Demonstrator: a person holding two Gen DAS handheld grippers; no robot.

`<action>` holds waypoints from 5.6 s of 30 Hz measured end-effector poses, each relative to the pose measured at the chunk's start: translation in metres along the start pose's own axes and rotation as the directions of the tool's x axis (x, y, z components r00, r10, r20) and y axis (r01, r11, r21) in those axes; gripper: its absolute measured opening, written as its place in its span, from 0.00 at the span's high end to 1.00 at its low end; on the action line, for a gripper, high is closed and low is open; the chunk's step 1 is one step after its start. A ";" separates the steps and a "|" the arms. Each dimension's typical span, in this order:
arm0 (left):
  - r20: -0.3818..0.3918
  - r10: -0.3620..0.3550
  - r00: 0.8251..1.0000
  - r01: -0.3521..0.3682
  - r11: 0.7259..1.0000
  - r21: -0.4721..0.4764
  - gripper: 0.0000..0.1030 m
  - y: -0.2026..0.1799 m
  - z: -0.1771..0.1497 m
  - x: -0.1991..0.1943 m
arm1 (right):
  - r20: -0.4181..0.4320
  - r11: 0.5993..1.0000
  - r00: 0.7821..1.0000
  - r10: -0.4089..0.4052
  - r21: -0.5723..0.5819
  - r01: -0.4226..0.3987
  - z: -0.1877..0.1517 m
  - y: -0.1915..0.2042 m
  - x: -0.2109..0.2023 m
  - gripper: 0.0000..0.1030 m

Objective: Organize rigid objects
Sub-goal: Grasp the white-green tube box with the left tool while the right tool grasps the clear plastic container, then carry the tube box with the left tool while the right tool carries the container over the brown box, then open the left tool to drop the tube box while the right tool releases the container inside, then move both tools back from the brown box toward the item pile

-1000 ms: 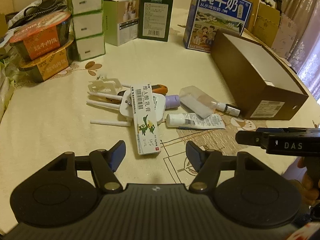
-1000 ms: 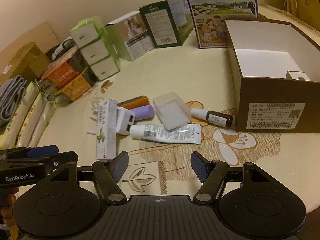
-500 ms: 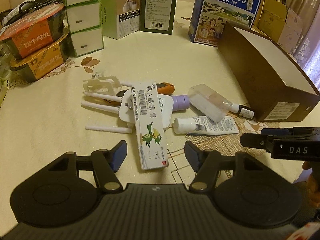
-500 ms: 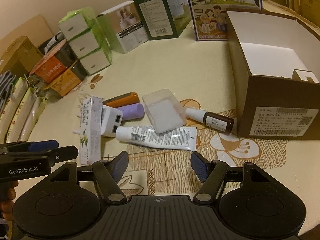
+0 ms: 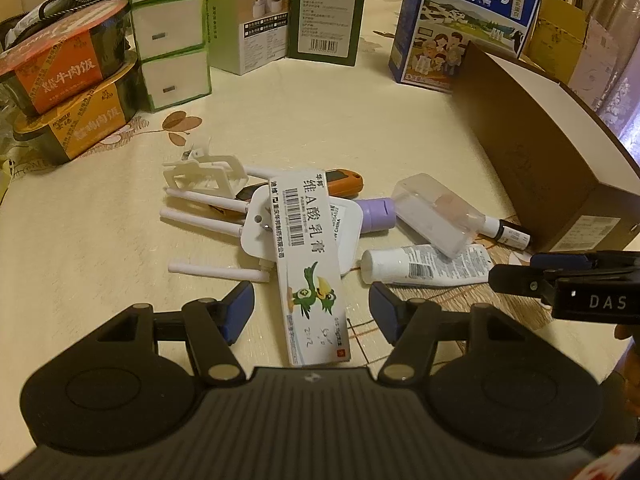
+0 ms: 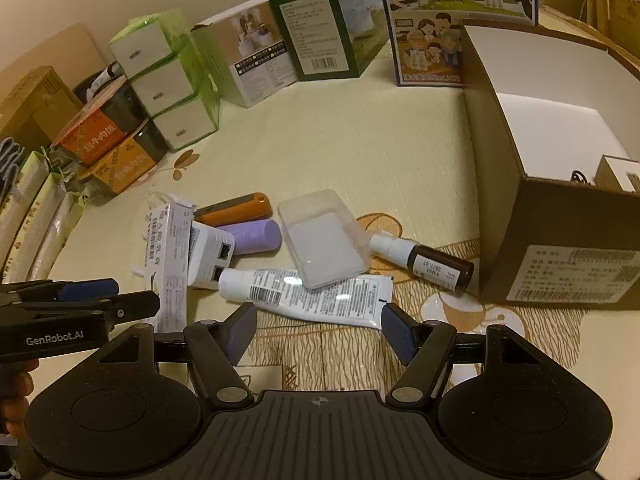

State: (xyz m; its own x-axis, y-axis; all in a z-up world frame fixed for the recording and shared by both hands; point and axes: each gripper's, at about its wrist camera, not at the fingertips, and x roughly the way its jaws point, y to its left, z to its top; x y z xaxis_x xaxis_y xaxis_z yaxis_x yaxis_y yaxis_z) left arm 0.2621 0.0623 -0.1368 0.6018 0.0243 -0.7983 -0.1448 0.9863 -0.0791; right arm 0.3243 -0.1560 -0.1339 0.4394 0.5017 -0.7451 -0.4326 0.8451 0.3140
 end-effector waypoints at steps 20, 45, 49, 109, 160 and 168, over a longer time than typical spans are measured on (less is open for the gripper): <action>-0.009 -0.026 1.000 0.026 0.999 -0.020 0.67 0.007 0.017 0.040 | 0.025 0.990 0.999 -0.031 -0.135 0.034 0.036 0.004 0.034 0.36; 0.008 -0.014 1.000 0.014 1.000 -0.027 0.68 0.007 0.027 0.031 | -0.009 0.950 1.000 -0.017 -0.313 0.014 0.048 0.019 0.077 0.49; 0.023 -0.019 1.000 0.019 1.000 -0.017 0.68 0.001 0.027 0.021 | 0.020 0.960 1.000 0.007 -0.281 -0.001 0.045 0.022 0.057 0.49; 0.011 -0.293 0.956 0.283 0.934 0.219 0.68 -0.268 0.144 0.045 | 0.248 0.951 0.929 -0.276 0.210 0.227 0.073 -0.196 -0.110 0.49; 0.125 -0.240 0.963 0.214 0.957 0.195 0.29 -0.167 0.098 -0.034 | 0.304 0.947 0.935 -0.184 0.311 0.085 0.040 -0.144 -0.143 0.30; 0.137 -0.214 0.967 0.194 0.970 0.146 0.28 -0.118 0.061 -0.067 | 0.281 0.966 0.951 -0.132 0.250 0.060 0.021 -0.102 -0.140 0.30</action>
State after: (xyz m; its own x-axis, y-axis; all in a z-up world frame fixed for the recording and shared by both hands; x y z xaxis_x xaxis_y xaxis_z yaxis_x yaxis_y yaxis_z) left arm 0.2869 -0.0460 -0.0370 0.7207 -0.1654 -0.6732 0.0911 0.9853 -0.1444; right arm 0.3239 -0.3091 -0.0488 0.6961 0.4174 -0.5842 -0.1947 0.8929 0.4060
